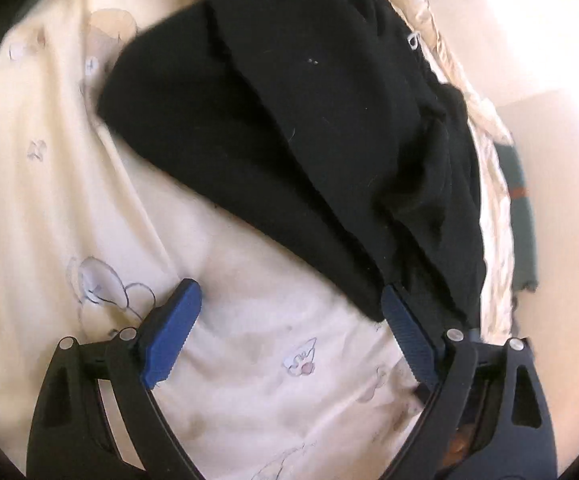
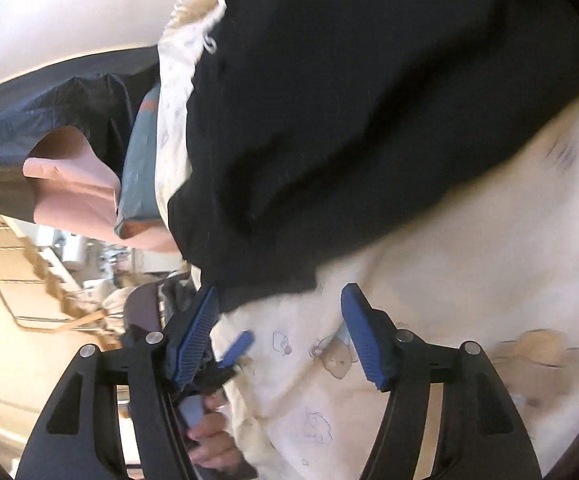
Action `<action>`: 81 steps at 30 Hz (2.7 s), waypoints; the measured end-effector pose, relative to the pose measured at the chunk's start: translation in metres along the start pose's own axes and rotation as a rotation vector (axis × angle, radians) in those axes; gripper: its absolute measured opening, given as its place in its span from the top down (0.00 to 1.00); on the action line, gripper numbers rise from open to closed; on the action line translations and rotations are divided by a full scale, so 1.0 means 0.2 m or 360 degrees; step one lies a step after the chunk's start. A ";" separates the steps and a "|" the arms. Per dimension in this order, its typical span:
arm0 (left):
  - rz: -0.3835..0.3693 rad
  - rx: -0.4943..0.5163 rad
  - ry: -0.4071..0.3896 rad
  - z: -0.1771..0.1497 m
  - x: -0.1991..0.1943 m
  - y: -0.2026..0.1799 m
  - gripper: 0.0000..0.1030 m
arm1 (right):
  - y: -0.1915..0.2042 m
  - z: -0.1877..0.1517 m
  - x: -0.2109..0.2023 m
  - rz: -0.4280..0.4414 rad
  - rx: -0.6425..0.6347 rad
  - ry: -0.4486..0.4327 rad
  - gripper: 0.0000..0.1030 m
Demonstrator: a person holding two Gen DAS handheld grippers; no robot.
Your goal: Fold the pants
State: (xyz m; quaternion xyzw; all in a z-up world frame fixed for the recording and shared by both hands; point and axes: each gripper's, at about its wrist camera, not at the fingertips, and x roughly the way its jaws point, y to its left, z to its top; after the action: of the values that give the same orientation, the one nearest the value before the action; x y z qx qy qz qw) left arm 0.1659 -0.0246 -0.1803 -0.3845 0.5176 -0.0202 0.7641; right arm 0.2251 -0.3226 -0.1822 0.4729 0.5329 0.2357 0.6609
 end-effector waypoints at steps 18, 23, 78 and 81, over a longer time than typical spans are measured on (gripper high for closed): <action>0.0035 0.0202 0.0020 0.00 0.16 -0.14 0.13 | -0.01 0.07 0.27 -0.0069 0.0022 0.0057 0.34; -0.0018 0.0067 -0.0073 0.07 0.11 -0.06 0.13 | -0.13 0.13 0.04 0.0075 0.0145 -0.0291 0.33; 0.0196 0.0228 -0.0116 -0.26 -0.96 0.05 0.95 | 0.20 -0.60 -0.91 -0.0368 -0.0061 -0.0633 0.93; 0.0199 0.0292 -0.0055 -0.36 -1.16 0.07 0.95 | 0.30 -0.75 -1.02 -0.0364 -0.0113 -0.0607 0.93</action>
State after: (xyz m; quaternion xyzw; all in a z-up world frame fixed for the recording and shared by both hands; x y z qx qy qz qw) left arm -0.0050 0.0427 -0.0211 -0.2802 0.5234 -0.0132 0.8046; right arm 0.0320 -0.4054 -0.0289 0.4219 0.4398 0.0842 0.7884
